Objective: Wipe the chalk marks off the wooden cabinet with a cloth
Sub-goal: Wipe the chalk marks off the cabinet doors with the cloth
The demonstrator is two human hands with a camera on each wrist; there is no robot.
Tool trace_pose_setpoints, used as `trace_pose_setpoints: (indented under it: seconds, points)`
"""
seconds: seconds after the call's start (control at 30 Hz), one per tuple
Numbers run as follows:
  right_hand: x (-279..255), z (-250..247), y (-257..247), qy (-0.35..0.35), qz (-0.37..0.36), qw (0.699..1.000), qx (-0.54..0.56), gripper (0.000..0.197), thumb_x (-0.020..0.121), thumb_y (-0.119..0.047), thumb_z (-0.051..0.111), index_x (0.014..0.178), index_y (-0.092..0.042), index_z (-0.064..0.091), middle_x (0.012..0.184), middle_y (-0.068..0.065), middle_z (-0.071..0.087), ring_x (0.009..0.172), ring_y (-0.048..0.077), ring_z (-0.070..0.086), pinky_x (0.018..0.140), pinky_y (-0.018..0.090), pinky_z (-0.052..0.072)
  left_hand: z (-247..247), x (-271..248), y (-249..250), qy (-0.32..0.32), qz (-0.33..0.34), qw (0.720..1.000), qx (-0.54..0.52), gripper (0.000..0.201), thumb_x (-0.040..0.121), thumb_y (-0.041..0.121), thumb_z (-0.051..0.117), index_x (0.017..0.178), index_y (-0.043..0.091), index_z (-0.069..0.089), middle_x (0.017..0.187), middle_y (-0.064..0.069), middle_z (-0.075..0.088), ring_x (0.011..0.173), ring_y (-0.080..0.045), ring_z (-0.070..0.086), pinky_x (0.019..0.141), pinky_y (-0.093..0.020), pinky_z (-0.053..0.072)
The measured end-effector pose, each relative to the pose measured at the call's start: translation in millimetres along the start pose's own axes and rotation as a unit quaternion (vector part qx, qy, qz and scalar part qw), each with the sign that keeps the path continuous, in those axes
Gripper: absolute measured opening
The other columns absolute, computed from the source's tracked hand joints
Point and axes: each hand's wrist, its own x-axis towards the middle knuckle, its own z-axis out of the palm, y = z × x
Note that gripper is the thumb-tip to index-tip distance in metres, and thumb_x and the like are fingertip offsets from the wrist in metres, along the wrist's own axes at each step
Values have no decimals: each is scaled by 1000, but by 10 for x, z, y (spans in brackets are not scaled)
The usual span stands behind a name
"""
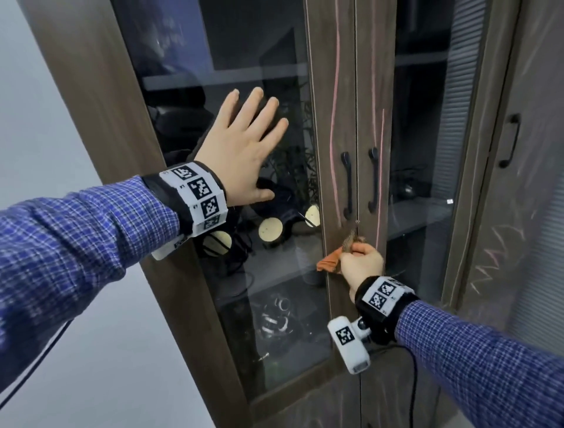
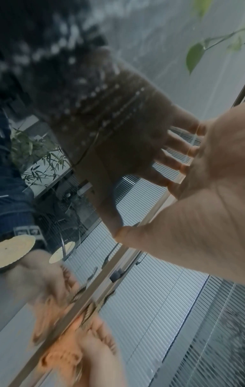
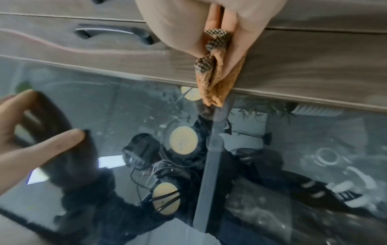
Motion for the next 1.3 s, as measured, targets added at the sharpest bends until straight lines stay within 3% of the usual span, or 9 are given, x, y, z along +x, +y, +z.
trace_pose_setpoints:
  seconds: [0.1, 0.3, 0.5, 0.63, 0.73, 0.8, 0.93, 1.13, 1.3]
  points:
    - [-51, 160, -328, -2, -56, 998, -5, 25, 77, -1, 67, 81, -24, 59, 74, -7, 67, 80, 21, 70, 82, 39, 58, 21, -4, 10, -1, -1, 1000, 2, 124, 70, 87, 53, 161, 15, 10, 167, -18, 7, 154, -41, 1, 123, -61, 5]
    - [-92, 281, -464, 12, -68, 998, -6, 23, 73, -9, 67, 75, -29, 58, 84, 1, 73, 83, 23, 71, 83, 44, 59, 19, 3, 0, -5, 3, 1000, 6, 123, 72, 87, 51, 161, 14, 9, 167, -18, 6, 154, -42, 0, 123, -61, 4]
    - [-125, 438, -476, 37, -74, 996, 25, 16, 72, -18, 58, 81, -31, 62, 88, 10, 74, 70, 27, 72, 69, 42, 61, 27, -22, -15, -8, 9, 1000, 8, 121, 73, 87, 48, 161, 14, 8, 167, -18, 6, 154, -43, 0, 123, -61, 4]
    - [-355, 586, -867, 25, -86, 994, 58, 15, 85, 0, 51, 86, -7, 63, 75, 20, 71, 50, 22, 69, 51, 35, 60, 13, -21, -24, -19, 9, 1000, 9, 120, 77, 88, 44, 162, 14, 3, 168, -18, 2, 154, -43, -4, 123, -61, 2]
    - [-365, 686, -1335, -17, -122, 989, 79, 14, 86, 0, 50, 86, -2, 64, 70, 13, 71, 54, 18, 70, 53, 30, 58, -9, -21, -19, -25, 7, 1000, 12, 120, 77, 87, 45, 162, 14, 1, 168, -18, 0, 154, -43, -5, 123, -61, 1]
    - [-338, 743, -1644, -56, -114, 988, 87, 18, 89, 12, 42, 94, 14, 60, 73, 25, 69, 67, 34, 73, 58, 35, 59, -25, -28, -18, -27, 7, 1000, 6, 119, 78, 86, 46, 162, 15, 2, 168, -18, -1, 154, -42, -5, 123, -61, 0]
    - [-173, 715, -1933, -8, -187, 982, 0, 33, 70, -11, 66, 102, -5, 73, 89, 10, 75, 80, 24, 74, 75, 42, 61, -37, -29, -19, -26, 5, 1000, 0, 119, 77, 86, 47, 162, 15, 3, 168, -18, 0, 154, -43, -5, 123, -61, -1]
    - [-156, 352, -1650, 31, -218, 974, -44, 31, 66, -24, 63, 91, -9, 74, 86, 6, 75, 82, 23, 73, 78, 45, 61, -18, -10, -11, -27, 11, 1000, -1, 119, 79, 86, 46, 162, 14, 2, 168, -18, -2, 154, -43, -7, 122, -62, -2]
    - [-258, 167, -1310, 57, -196, 975, -88, 41, 72, -25, 67, 111, -14, 69, 100, 1, 73, 92, 16, 69, 92, 42, 56, 26, -10, 8, -24, 9, 1000, 2, 119, 79, 86, 46, 162, 14, 2, 168, -19, -3, 153, -44, -6, 122, -62, 0]
